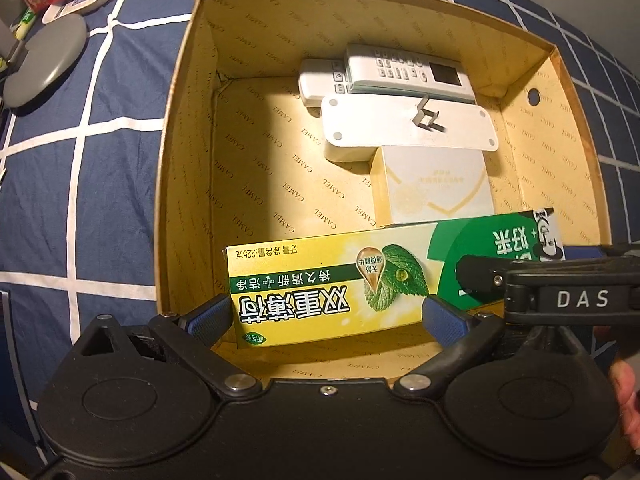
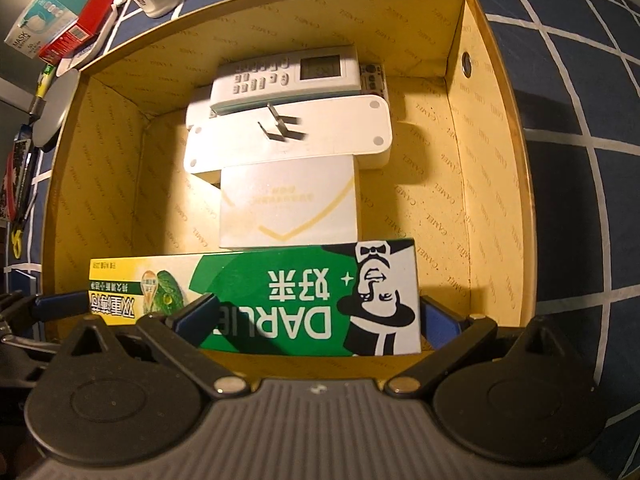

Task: Organize objects
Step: 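Lower the toothpaste box into the cardboard box beside the small white box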

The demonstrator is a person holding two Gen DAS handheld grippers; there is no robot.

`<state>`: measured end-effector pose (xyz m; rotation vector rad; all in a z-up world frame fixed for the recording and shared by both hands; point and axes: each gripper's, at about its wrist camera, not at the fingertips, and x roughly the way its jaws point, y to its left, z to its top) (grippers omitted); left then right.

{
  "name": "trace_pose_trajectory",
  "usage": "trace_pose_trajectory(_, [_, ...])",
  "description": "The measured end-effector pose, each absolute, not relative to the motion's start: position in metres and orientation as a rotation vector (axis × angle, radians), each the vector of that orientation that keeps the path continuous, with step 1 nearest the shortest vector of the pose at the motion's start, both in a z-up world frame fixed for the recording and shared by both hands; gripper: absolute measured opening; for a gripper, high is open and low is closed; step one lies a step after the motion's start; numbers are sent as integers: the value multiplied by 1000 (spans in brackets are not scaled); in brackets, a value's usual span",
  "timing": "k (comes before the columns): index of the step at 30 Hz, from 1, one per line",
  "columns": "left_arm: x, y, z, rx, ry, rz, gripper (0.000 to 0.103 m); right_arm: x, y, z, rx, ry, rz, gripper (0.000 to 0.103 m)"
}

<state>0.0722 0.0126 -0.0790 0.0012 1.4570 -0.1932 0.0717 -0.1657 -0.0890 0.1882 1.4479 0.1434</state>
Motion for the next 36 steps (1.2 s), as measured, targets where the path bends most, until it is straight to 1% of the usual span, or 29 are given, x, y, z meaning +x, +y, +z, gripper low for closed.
trace_pose_trajectory(18, [70, 0, -89, 100, 1464, -161, 100, 79, -155, -96, 116, 1464, 132, 103])
trace_pose_trajectory(23, [72, -4, -91, 128, 1468, -135, 103, 80, -157, -102, 143, 1476, 135, 102])
trace_pose_trajectory(36, [75, -13, -99, 160, 1474, -94, 103, 85, -166, -114, 197, 1508, 125, 101])
